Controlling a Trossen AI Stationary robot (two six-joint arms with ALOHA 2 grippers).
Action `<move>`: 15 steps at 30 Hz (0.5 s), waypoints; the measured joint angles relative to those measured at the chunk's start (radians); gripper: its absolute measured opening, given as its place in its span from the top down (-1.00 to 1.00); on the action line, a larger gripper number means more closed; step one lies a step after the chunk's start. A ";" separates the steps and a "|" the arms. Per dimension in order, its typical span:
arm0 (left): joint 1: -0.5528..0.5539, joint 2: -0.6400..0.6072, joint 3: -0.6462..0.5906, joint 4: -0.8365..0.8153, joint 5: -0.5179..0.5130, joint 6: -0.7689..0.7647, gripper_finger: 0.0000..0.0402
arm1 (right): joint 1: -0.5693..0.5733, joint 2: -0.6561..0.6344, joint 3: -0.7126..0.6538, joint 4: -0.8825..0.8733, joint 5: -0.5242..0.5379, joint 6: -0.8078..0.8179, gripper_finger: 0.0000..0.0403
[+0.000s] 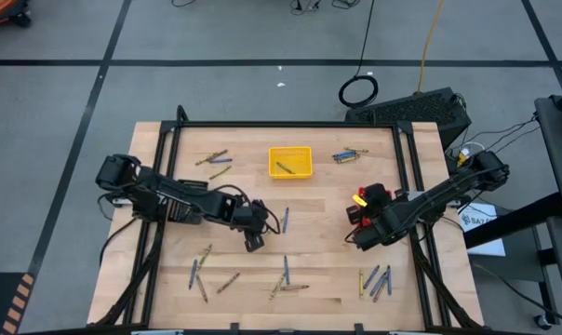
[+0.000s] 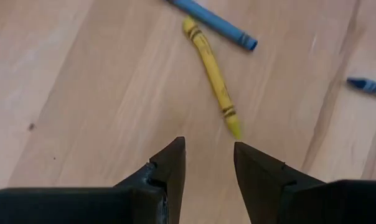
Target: Sort crayons
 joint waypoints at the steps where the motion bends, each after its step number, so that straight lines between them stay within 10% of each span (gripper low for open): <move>1: 0.000 0.001 0.000 0.012 -0.002 -0.011 0.31 | 0.000 0.000 0.000 0.000 0.000 -0.004 0.46; 15: 0.003 0.045 0.032 0.089 -0.007 -0.006 0.31 | 0.000 0.000 0.000 0.003 0.000 -0.025 0.46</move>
